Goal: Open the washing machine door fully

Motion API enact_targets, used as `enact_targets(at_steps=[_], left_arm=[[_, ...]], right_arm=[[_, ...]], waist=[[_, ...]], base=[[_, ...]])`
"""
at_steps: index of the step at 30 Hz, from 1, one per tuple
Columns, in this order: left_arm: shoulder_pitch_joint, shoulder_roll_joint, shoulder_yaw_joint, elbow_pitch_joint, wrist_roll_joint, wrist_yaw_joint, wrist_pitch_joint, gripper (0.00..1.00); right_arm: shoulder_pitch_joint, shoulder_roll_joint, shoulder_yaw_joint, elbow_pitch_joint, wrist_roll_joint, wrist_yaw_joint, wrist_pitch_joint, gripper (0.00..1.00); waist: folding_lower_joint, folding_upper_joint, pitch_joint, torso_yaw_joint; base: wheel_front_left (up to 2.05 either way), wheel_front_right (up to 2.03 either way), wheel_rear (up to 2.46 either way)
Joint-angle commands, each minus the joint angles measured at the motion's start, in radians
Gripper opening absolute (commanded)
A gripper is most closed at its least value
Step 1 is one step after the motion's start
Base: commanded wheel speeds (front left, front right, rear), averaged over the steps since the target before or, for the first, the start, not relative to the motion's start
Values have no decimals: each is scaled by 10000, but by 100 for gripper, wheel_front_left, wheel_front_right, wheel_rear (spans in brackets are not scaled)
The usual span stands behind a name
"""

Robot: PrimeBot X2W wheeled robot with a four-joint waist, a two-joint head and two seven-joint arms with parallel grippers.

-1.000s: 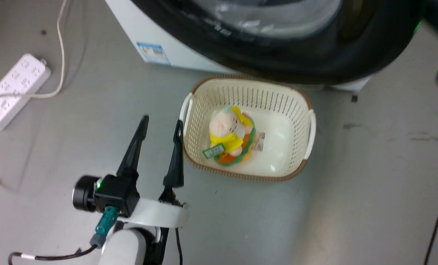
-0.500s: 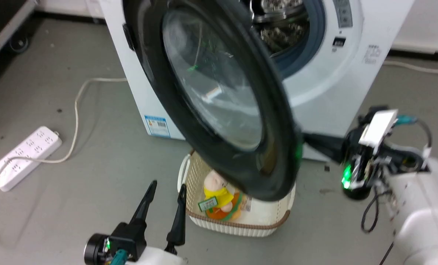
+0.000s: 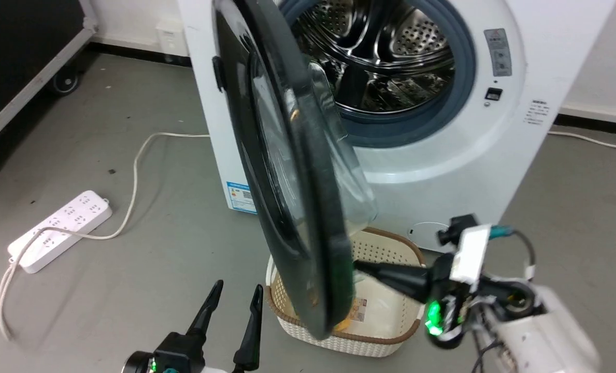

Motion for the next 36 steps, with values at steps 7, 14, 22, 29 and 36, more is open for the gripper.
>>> enact_targets(at_steps=[7, 14, 22, 29, 36], left_arm=[[145, 16, 139, 43, -59, -105, -55, 100], [102, 16, 410, -57, -76, -97, -55, 100], [3, 16, 711, -64, -309, -123, -55, 100], [69, 16, 1132, -63, -405, -142, -55, 100], [358, 16, 1493, -183, -313, -288, -55, 100]], right_arm=[[570, 78, 1994, -713, 1316, 12, -1394, 0], [404, -216, 2230, -933, 1125, 12, -2574, 100], [974, -2036, 2190, -3381, -2554, 12, -7140, 100], [2285, -3651, 2216, -4409, -7006, 12, -11834, 100], [3942, -3014, 193, -4877, -11082, 12, -12626, 100]], waist=[[2, 0, 1, 321], [2, 0, -57, 123], [2, 0, -182, -654], [2, 0, -348, -1365], [2, 0, -411, -1961]], base=[[0, 0, 0], [0, 0, 0], [0, 0, 0], [0, 0, 0], [0, 0, 0]])
